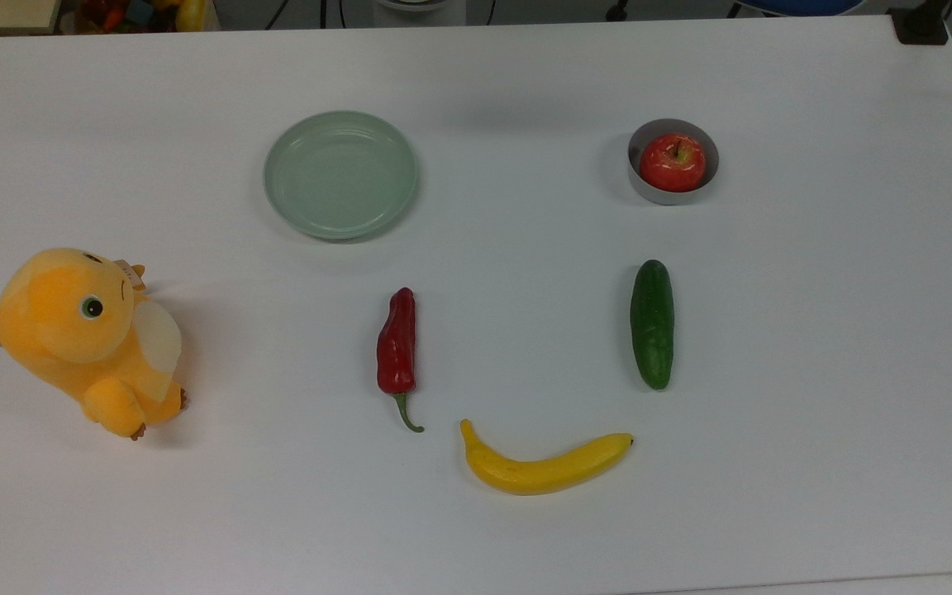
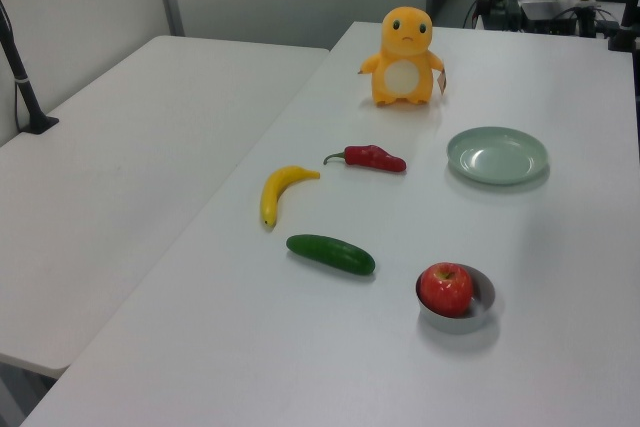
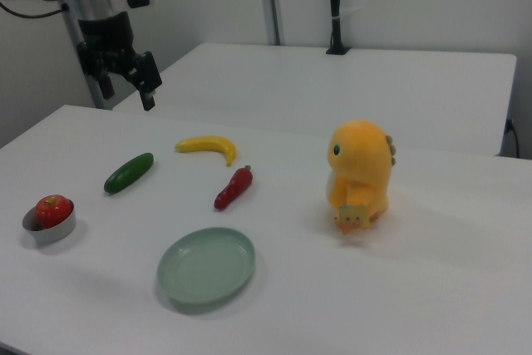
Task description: Put the red apple in the bowl
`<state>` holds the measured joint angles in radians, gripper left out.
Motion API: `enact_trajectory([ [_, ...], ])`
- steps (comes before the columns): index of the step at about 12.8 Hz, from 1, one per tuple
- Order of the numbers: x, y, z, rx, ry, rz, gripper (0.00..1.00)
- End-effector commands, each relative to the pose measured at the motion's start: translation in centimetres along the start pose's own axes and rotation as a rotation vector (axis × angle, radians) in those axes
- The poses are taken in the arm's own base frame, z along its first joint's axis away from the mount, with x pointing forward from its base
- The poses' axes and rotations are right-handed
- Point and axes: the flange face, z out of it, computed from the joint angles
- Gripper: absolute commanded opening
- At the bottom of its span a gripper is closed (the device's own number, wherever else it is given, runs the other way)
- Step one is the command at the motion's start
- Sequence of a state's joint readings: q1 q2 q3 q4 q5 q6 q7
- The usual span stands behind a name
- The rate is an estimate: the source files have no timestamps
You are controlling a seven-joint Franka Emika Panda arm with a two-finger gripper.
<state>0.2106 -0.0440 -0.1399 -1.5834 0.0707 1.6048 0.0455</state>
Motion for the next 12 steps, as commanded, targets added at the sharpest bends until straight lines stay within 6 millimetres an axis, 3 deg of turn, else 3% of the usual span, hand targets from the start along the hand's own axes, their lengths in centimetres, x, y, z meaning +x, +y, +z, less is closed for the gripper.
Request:
enact_trajectory([
  [1, 0.5, 0.4, 0.1, 0.017, 0.025, -0.120, 1.00],
  [4, 0.8, -1.2, 0.7, 0.007, 0.032, -0.135, 1.00],
  [12, 0.6, -1.6, 1.3, 0.002, 0.025, -0.132, 1.00],
])
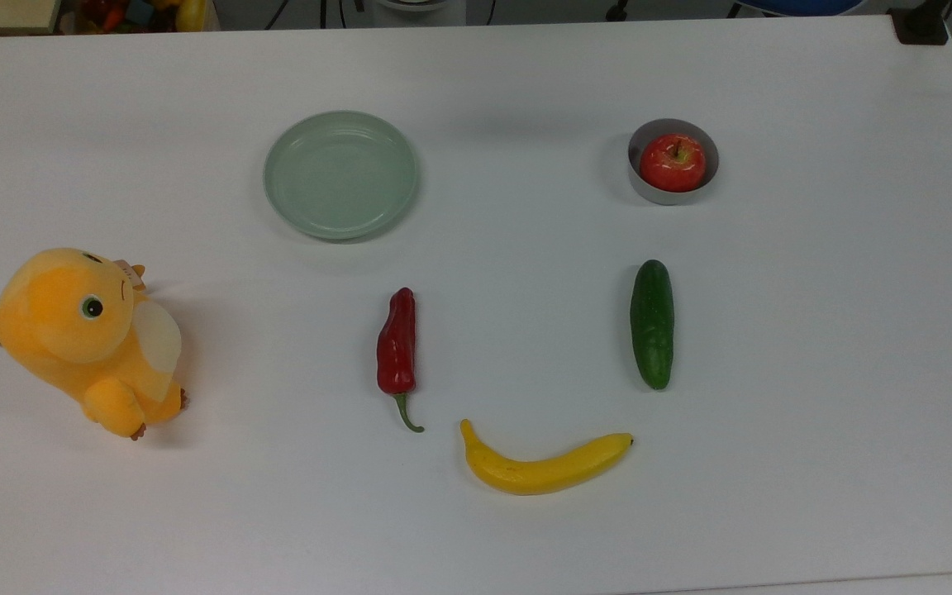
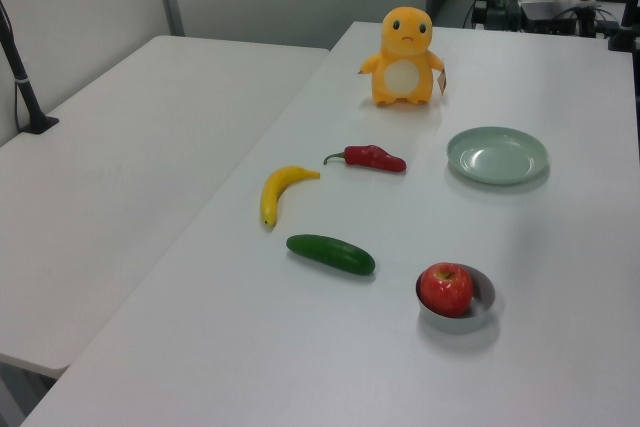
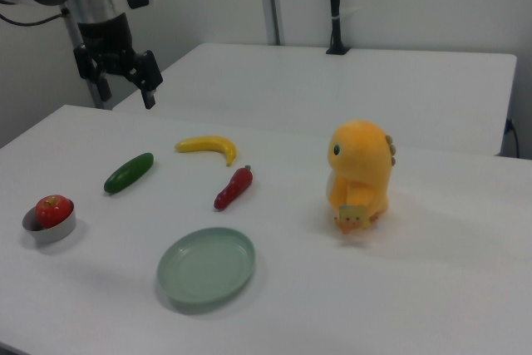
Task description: Put the red apple in the bowl
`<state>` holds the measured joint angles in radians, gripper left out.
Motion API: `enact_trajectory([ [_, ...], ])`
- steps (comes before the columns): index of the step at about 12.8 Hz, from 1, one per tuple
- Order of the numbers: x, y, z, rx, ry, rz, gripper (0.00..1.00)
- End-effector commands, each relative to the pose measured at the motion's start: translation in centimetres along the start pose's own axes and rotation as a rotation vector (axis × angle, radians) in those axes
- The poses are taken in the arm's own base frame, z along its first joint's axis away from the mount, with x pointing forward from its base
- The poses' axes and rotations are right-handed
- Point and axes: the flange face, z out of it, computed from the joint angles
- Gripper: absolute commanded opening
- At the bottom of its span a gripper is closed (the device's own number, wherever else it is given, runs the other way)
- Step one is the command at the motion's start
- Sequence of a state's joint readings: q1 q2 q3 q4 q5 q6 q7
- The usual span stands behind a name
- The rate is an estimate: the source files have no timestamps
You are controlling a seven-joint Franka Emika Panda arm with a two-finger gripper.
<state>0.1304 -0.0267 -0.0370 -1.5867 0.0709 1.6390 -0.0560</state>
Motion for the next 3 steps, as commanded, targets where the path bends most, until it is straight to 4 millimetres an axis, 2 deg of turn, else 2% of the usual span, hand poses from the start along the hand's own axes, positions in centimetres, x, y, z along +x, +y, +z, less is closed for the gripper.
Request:
enact_trajectory([
  [1, -0.16, -0.46, 0.37, 0.006, 0.010, -0.012, 1.00],
  [3, -0.12, -0.54, 0.46, 0.006, 0.008, -0.013, 1.00],
])
